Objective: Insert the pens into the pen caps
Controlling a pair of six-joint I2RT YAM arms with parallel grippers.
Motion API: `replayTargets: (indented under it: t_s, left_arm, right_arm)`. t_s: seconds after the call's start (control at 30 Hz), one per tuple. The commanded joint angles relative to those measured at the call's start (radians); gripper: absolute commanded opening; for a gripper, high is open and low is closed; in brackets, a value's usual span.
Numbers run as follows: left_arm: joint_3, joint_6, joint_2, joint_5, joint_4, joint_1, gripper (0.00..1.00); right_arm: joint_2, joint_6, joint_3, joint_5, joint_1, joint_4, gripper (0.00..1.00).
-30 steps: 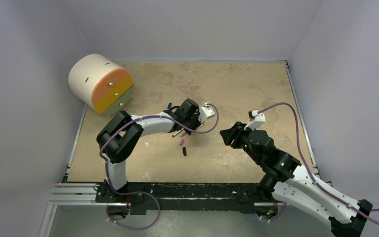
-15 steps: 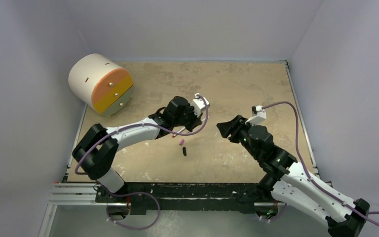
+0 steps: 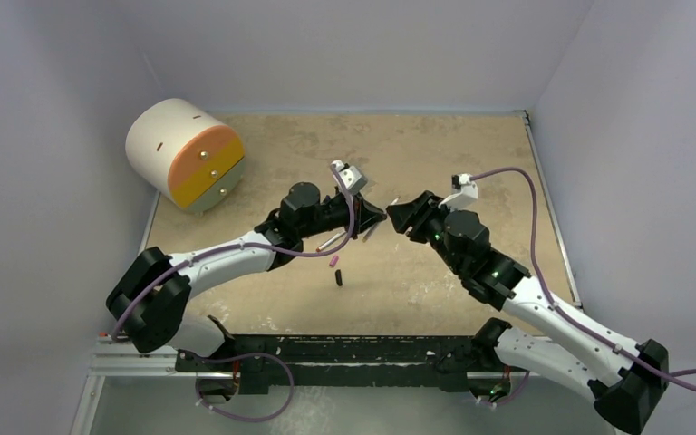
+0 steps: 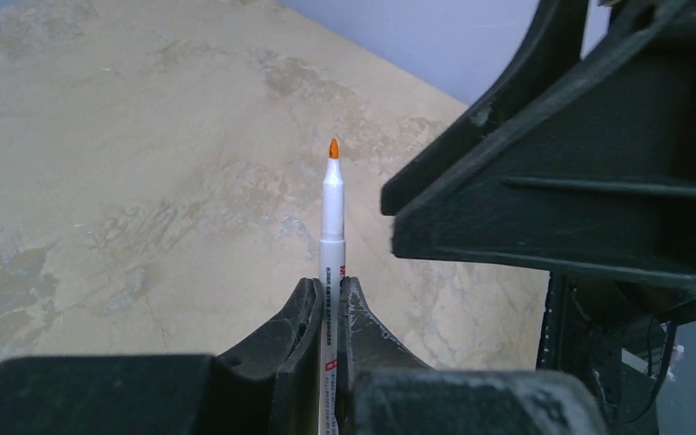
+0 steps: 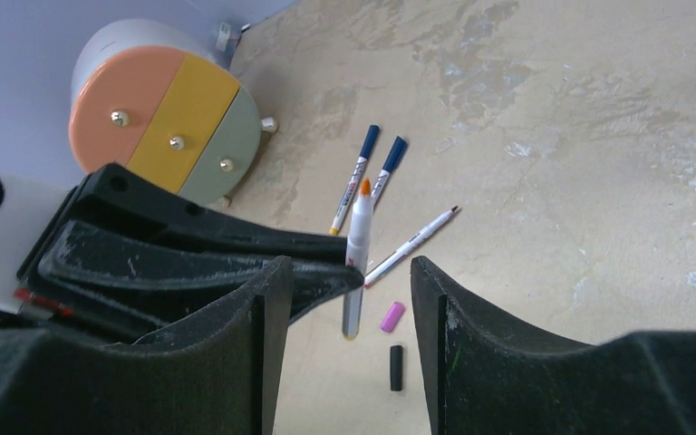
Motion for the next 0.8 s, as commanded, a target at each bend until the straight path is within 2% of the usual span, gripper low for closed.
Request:
replayTargets:
  t_s: [0.0, 0.37, 0.47, 0.67, 0.73, 0.77]
  left_arm:
    - [-0.034, -0.080, -0.064, 0.051, 0.148, -0.009, 0.00]
    - [-0.042, -0.095, -0.097, 0.057, 0.156, -0.015, 0.00]
    - [-0.033, -0.093, -0.087, 0.061, 0.147, -0.020, 0.00]
    - [-0.011, -0.085, -0.069, 0.051, 0.107, -0.023, 0.00]
    - [0.002, -0.076, -0.060, 0.051, 0.065, -0.023, 0.01]
    - [0.011, -0.074, -0.054, 0.052, 0.039, -0.022, 0.05]
  right_arm:
    - [0.037, -0.043, 0.074, 0.024, -0.009, 0.088, 0.53]
    - [0.096, -0.070, 0.101, -0.015, -0.021, 0.115, 0.46]
    - [0.101, -0.079, 0.097, -0.033, -0.021, 0.123, 0.38]
    - [0.098, -0.090, 0.095, -0.050, -0.021, 0.127, 0.00]
    - [0.092, -0.100, 0.097, -0.054, -0.021, 0.129, 0.00]
    - [0.089, -0.106, 0.100, -0.060, -0.021, 0.131, 0.00]
